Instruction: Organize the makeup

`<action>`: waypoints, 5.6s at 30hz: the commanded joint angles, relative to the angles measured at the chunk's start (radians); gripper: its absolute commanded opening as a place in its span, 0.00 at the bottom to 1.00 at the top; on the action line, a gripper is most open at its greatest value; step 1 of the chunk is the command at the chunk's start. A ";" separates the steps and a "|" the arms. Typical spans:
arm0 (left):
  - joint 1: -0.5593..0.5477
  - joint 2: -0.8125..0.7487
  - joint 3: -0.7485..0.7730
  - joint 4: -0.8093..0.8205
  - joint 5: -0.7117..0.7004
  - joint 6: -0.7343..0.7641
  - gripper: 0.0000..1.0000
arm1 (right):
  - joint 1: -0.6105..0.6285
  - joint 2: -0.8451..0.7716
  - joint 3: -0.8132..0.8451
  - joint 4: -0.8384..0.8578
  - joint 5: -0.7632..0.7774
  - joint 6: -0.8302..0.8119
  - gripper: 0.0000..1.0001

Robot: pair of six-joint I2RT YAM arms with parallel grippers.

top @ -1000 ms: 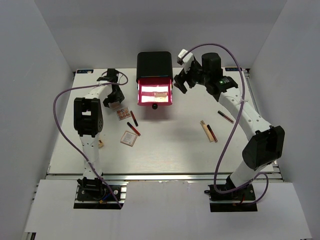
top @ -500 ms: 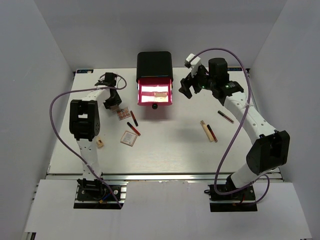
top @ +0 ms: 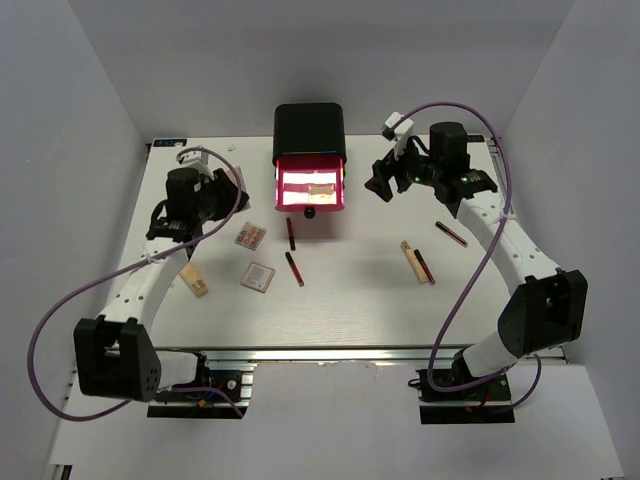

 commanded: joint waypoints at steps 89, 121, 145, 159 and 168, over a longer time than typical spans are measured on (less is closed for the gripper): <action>-0.030 0.706 0.617 -0.728 -0.186 -0.700 0.98 | -0.003 -0.062 -0.276 0.047 0.043 0.002 0.89; -0.037 0.619 0.493 -0.656 -0.218 -0.631 0.05 | -0.009 -0.062 -0.258 0.025 0.041 0.000 0.89; -0.365 0.658 0.984 -0.453 -0.063 -0.041 0.12 | -0.010 -0.076 -0.269 0.021 0.006 0.000 0.88; -0.427 0.755 1.126 -0.631 -0.252 0.093 0.69 | -0.010 -0.084 -0.276 0.024 -0.006 0.003 0.89; -0.434 0.668 1.036 -0.561 -0.229 0.099 0.98 | -0.010 -0.078 -0.267 0.015 -0.011 0.002 0.89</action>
